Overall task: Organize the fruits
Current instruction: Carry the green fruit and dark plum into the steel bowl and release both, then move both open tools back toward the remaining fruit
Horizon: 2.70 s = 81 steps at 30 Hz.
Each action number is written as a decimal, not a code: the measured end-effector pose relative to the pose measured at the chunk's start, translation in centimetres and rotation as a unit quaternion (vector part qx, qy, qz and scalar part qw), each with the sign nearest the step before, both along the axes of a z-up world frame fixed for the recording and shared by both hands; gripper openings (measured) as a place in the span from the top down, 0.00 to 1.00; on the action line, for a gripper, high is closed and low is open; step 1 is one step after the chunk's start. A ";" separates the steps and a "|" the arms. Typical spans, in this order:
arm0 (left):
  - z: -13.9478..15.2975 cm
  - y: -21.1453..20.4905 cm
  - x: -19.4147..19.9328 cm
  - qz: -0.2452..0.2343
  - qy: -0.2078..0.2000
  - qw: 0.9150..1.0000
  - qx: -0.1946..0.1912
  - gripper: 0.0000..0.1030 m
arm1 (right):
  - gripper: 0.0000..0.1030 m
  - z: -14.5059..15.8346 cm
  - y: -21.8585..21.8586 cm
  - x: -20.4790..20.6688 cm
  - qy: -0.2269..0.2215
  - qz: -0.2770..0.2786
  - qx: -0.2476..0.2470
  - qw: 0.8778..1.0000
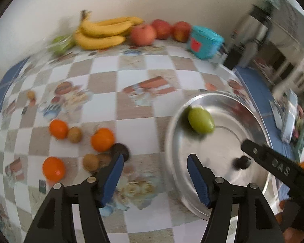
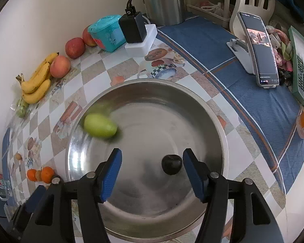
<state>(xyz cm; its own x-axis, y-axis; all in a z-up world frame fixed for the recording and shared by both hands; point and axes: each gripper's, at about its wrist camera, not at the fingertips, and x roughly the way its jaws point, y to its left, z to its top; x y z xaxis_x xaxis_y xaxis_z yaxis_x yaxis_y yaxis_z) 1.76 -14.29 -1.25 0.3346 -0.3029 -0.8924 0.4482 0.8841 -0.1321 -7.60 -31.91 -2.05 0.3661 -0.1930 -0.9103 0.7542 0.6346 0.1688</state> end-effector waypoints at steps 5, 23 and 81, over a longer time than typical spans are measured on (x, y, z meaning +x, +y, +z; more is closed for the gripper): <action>0.0 3.1 1.6 0.066 0.015 0.998 0.007 0.33 | 0.38 0.1 1.1 0.6 0.006 0.024 -0.006 1.000; 0.3 7.4 3.1 0.135 0.036 0.990 -0.001 0.26 | 0.38 0.7 3.8 2.0 0.012 0.082 -0.022 0.996; 0.1 17.9 6.5 0.239 0.019 0.970 0.030 0.00 | 0.07 1.4 15.1 7.8 -0.040 0.270 0.017 0.962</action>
